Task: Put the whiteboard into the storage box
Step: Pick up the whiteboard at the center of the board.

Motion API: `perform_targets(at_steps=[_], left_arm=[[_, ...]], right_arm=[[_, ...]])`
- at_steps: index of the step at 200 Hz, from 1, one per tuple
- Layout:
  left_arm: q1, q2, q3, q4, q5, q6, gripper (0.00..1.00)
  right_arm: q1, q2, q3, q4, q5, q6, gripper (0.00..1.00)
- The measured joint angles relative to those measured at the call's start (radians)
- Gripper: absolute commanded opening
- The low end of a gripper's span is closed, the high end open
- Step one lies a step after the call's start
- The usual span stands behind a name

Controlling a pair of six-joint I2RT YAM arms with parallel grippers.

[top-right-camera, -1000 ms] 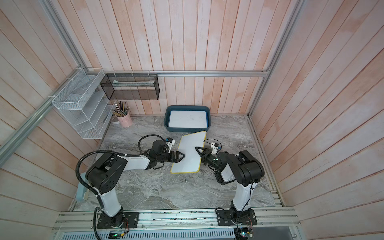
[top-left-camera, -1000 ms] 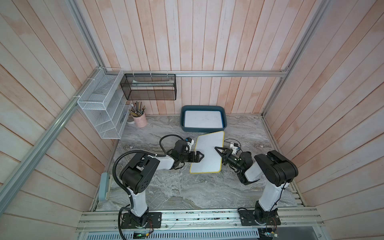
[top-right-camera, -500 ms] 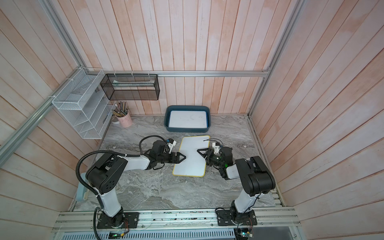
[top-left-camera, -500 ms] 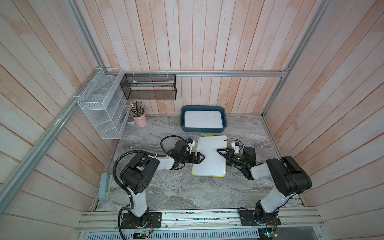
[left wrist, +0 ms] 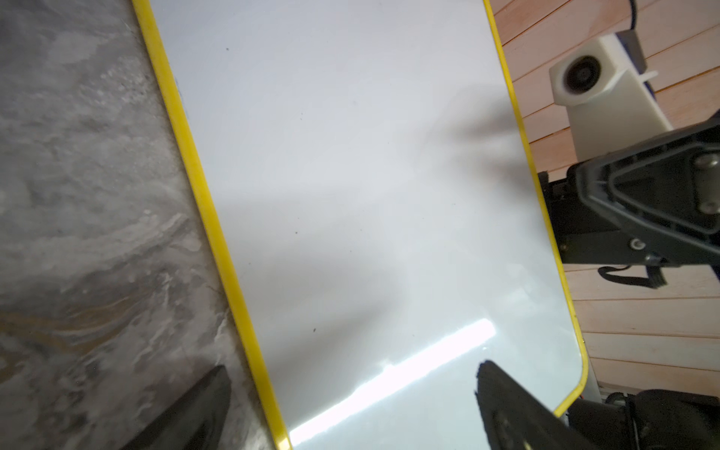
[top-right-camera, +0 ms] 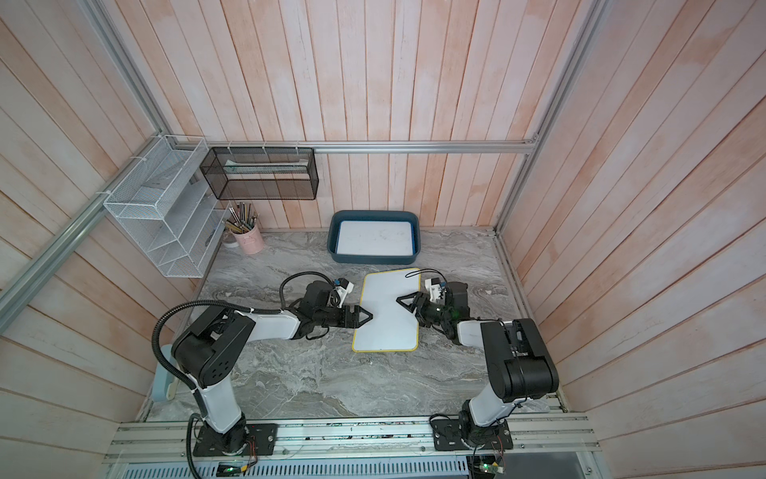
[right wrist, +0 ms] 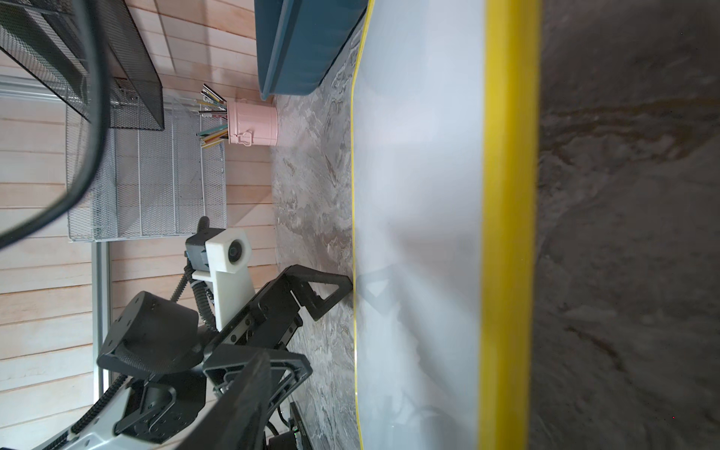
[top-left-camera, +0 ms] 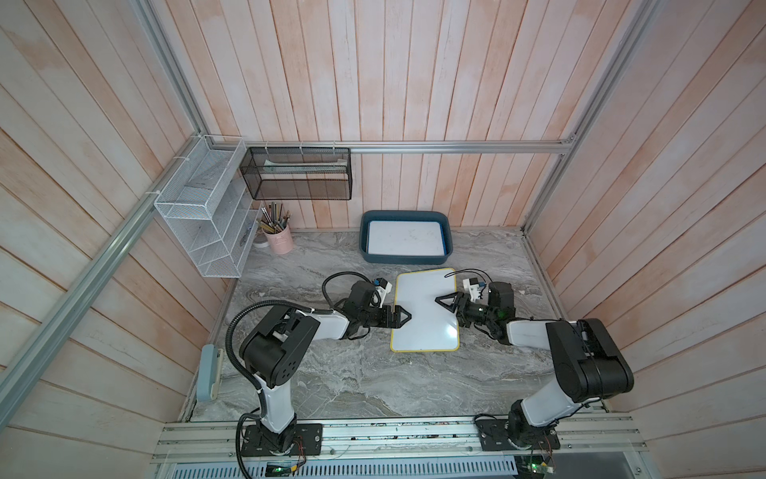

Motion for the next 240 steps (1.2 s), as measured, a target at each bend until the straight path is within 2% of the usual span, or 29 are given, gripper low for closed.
perform_targets(at_steps=[50,82,151,167,240], left_arm=[[0.000,-0.006,-0.013,0.011,-0.001,0.000,1.00],[0.000,-0.009,-0.016,0.011,-0.004,0.000,1.00],[0.000,-0.019,-0.031,0.018,-0.007,0.000,1.00],[0.001,-0.028,-0.041,0.018,-0.019,0.000,1.00],[0.021,-0.172,-0.174,0.000,-0.177,-0.024,1.00]], right_arm=[[-0.049,0.000,0.082,-0.222,-0.021,-0.165,0.54],[-0.055,0.000,0.092,-0.301,-0.026,-0.221,0.47],[-0.062,-0.001,0.100,-0.367,-0.038,-0.270,0.08],[-0.068,-0.010,0.110,-0.359,-0.096,-0.266,0.01],[-0.072,-0.062,0.120,-0.454,-0.100,-0.314,0.00]])
